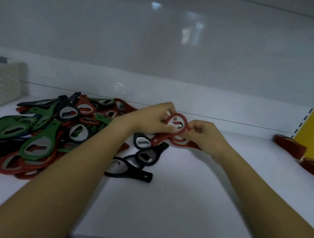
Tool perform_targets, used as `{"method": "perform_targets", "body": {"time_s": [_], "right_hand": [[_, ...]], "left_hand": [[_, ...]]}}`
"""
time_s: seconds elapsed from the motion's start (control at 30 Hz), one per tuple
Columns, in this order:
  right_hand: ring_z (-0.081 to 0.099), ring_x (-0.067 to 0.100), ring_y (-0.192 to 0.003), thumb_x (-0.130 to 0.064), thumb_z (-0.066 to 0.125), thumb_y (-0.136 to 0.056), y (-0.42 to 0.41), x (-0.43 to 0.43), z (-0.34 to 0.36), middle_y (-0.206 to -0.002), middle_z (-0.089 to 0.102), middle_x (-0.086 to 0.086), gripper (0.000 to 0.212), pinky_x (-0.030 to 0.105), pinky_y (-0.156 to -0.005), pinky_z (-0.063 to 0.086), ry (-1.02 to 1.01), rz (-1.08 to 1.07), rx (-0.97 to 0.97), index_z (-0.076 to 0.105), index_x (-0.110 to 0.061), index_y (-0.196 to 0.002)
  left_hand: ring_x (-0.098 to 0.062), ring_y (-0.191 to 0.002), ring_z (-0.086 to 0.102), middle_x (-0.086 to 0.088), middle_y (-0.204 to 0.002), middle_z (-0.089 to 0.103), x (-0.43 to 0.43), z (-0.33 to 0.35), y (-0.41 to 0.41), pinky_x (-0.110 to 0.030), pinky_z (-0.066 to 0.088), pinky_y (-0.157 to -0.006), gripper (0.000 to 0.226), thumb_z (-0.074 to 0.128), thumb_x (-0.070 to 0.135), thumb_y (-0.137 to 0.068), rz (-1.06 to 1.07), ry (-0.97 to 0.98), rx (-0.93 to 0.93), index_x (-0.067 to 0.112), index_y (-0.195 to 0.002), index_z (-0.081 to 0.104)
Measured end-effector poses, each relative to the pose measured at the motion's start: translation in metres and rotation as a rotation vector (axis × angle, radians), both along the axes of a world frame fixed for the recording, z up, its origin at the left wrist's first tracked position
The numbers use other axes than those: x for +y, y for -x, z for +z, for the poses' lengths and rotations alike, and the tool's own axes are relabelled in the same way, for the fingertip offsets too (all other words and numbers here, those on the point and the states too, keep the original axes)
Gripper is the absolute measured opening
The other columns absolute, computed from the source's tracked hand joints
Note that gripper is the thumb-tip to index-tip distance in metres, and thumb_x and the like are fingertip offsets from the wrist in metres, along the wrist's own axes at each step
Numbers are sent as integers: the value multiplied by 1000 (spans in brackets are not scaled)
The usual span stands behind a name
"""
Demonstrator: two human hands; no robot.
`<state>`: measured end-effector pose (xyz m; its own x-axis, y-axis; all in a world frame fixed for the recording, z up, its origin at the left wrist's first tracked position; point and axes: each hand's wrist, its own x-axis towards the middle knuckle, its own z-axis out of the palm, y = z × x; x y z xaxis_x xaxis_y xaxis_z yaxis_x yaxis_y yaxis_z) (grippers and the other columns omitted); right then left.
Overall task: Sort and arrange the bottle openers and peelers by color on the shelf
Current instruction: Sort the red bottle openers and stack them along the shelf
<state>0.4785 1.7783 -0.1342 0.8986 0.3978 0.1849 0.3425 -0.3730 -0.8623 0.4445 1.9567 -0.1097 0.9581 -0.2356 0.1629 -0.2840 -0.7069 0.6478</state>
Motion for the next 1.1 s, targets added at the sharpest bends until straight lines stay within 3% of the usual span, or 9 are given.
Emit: {"method": "perform_targets", "body": {"time_s": [0.1,0.2,0.3,0.4,0.57,0.73,0.83,0.97,1.1], "right_hand": [[60,13,-68,-13,68,-80,2,-10,2,-76,66,3,4,13,-60,48,-58,82,154,66,-11,-79],[67,17,-82,-11,66,-78,0,-17,5,-89,72,8,14,19,-69,52,-165,274,366,69,-6,-91],[65,16,-78,6,54,-84,-1,-16,7,-86,71,6,22,17,-63,50,-140,205,340,69,-9,-91],[60,14,-75,1,54,-86,-2,-17,10,-86,66,4,19,19,-64,48,-277,39,324,65,-14,-89],[62,7,-74,-7,61,-86,2,-14,13,-82,68,-3,12,19,-71,51,-469,75,349,64,-18,-91],[60,6,-61,-4,64,-84,10,12,-1,-76,65,5,8,14,-62,53,-365,36,202,65,-9,-90],[60,3,-51,-4,67,-82,13,21,-5,-70,64,4,9,15,-60,54,-359,-3,140,62,-10,-85],[64,9,-60,-8,63,-86,12,28,-8,-75,63,8,18,21,-68,55,-393,-19,101,58,-4,-102],[59,9,-79,-24,63,-86,12,34,-17,-87,66,0,10,9,-68,42,21,-34,-187,65,-19,-94]], "left_hand": [[-14,-93,68,-2,-104,70,-6,-6,4,-33,54,-89,34,68,19,-84,-2,157,-16,17,-116,56],[-5,-92,65,6,-99,68,-2,-5,11,-24,53,-87,29,67,12,-84,11,196,-61,12,-113,63],[-12,-93,66,1,-99,69,8,-9,15,-26,55,-84,22,66,12,-85,106,327,-58,11,-106,65],[-21,-93,68,-10,-104,69,16,-12,17,-28,57,-80,25,60,9,-89,164,522,17,5,-114,61],[-18,-81,70,-13,-110,63,4,-14,17,-28,59,-65,23,44,6,-97,165,823,190,8,-120,47],[-26,-98,63,-19,-123,59,-11,-17,14,-37,54,-76,33,34,18,-102,140,1027,290,5,-129,47],[-29,-102,62,-17,-115,61,-15,-21,15,-47,51,-88,28,40,22,-100,128,964,331,9,-124,48],[-17,-77,63,-8,-90,62,-9,-13,13,-31,55,-68,24,41,5,-98,287,959,143,8,-121,47],[-23,-75,65,-12,-93,59,18,0,12,-39,56,-64,19,33,8,-101,394,1202,60,11,-119,39]]}}
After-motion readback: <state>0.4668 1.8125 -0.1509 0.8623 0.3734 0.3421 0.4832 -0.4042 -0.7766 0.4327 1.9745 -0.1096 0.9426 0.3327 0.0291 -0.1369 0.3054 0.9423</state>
